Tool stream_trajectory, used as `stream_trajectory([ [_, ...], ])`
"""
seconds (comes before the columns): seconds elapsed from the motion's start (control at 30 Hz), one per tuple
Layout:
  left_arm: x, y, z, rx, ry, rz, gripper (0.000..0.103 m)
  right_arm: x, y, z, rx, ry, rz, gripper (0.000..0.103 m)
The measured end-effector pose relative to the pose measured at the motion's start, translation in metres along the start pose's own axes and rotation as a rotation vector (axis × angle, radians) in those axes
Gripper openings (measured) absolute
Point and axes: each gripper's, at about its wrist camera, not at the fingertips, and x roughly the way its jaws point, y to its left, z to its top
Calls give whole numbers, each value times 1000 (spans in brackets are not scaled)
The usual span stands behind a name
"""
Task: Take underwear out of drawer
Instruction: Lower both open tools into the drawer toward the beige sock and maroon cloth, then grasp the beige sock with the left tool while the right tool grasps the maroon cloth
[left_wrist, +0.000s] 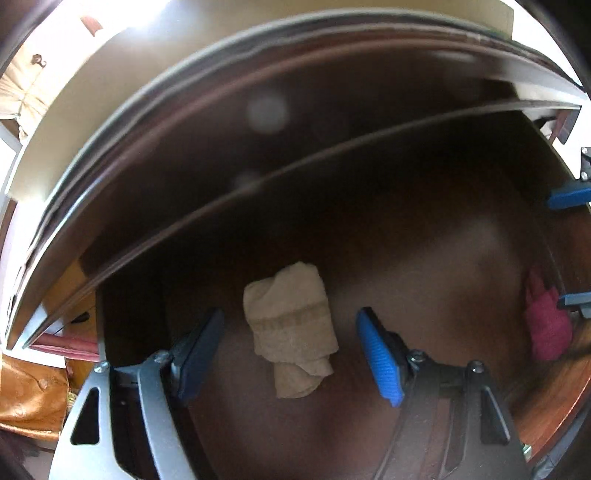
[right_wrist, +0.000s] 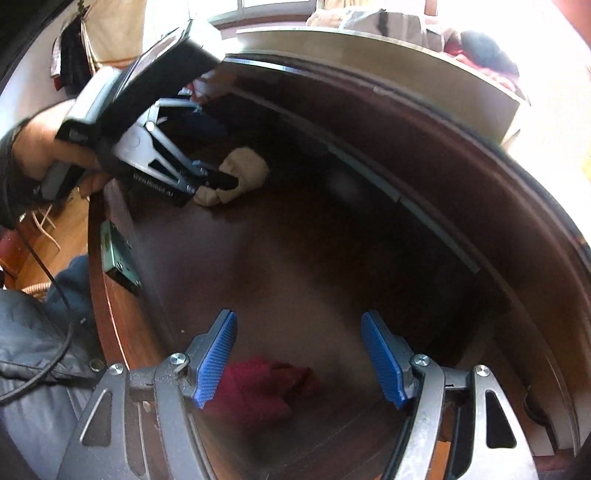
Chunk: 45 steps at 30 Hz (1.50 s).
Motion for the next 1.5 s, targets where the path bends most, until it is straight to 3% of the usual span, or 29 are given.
stream_trajectory([
  [0.2, 17, -6, 6, 39, 92, -30, 75, 18, 2, 5, -25, 87, -4, 71],
  [0.4, 30, -12, 14, 60, 152, -53, 67, 34, -1, 8, -52, 195, 6, 71],
  [0.53, 33, -11, 18, 60, 168, -51, 67, 44, 7, 12, -85, 237, 4, 71],
  [0.6, 33, -15, 20, 60, 172, -51, 67, 48, 13, 14, -118, 256, 13, 65],
  [0.87, 37, -21, 25, 82, 181, -42, 63, 45, 30, 17, -249, 302, 23, 56],
  [1.27, 47, -33, 31, 100, 201, -50, 63, 60, 30, 11, -351, 426, 41, 53],
  [1.5, 50, -24, 29, 95, 204, -64, 63, 81, 35, 16, -372, 465, 86, 40],
])
